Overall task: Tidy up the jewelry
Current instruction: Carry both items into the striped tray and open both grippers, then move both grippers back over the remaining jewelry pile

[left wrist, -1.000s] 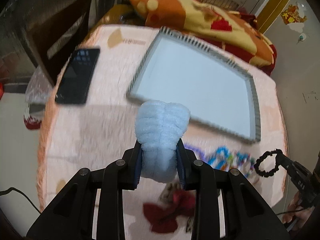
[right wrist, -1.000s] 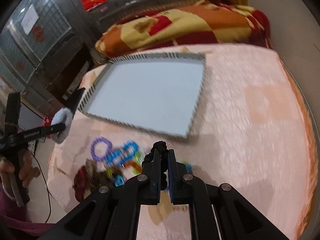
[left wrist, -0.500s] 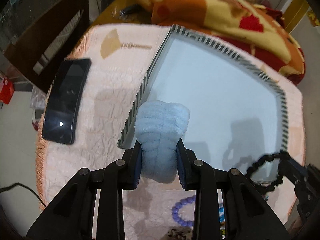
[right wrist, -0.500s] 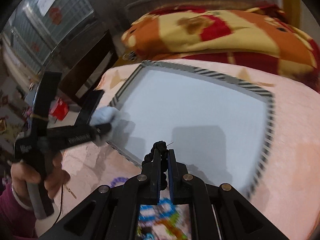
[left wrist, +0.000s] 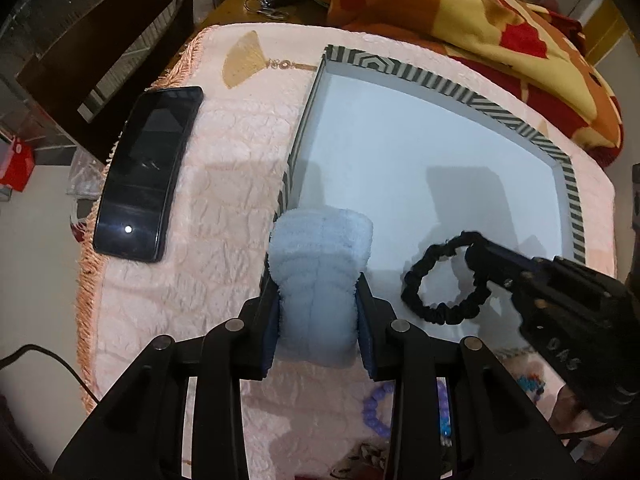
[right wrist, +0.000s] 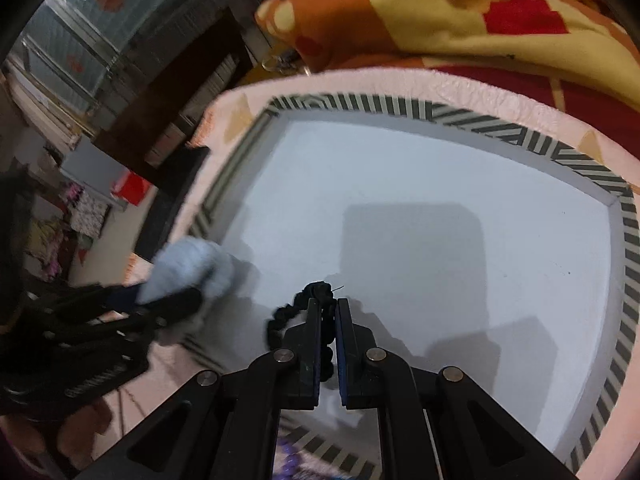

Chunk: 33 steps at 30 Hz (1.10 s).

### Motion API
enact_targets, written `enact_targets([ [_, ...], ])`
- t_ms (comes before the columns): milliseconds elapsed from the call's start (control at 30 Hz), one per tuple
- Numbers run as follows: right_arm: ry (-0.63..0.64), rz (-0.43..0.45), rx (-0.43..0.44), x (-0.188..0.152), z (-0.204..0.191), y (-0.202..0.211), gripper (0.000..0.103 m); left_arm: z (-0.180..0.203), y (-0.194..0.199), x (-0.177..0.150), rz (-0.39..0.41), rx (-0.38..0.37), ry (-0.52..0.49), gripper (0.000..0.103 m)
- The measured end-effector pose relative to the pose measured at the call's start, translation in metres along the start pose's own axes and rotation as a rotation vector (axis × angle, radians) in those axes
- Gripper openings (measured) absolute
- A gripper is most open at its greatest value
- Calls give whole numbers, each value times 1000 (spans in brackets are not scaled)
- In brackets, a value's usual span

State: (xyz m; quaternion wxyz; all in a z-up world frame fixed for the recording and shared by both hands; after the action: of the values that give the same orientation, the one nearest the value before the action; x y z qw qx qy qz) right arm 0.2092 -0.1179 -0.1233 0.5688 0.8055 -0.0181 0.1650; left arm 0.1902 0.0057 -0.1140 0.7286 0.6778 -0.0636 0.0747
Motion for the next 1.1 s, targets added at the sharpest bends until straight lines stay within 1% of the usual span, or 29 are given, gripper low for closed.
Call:
enact_targets([
  [100,7,-9,-11,-3,3,-2,7,0,-4,3,-5,-4,10,36],
  [200,13,-6,-12,-6,4,2,15,2,-9,5,-7,-1,11,38],
  [233,17,4,-8,-6,4,5,24,3,-9,5,-9,-9,13,40],
  [267,19,18,-1,-6,3,8,36,3,-9,4,-6,-16,18,45],
  [300,19,30,4,-6,3,10,40,3,-8,4,-1,-21,23,49],
  [400,14,33,-22,-8,6,14,40,1,-2,5,17,-48,53,53],
  [500,-1,54,-19,-12,6,26,40,-1,8,4,39,-56,63,54],
  [600,-13,77,-23,-22,5,44,40,-3,20,-2,73,-50,54,54],
  [767,-15,141,-76,-44,0,75,44,-4,42,-19,131,-6,19,54],
  [867,-21,163,-93,-55,-4,86,44,-3,53,-31,165,8,6,54],
  [1000,-32,184,-130,-70,-8,97,44,0,64,-44,188,0,4,54],
  [1100,-50,195,-151,-82,-9,104,44,3,74,-54,215,12,-14,54],
])
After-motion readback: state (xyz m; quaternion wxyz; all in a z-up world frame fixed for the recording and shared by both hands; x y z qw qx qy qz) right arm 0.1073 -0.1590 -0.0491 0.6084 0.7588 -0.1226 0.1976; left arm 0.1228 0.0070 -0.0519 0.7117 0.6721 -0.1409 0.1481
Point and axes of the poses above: each gripper's, at about its wrist camera, not at the fingertips, and y roughly against the way its jaws point, z to its right, x to its top, the point moved 8 cm from there along -y, roughly the way its jaws point, and after that the axes turned 4 degrees about -z, right-handed, at the moved point
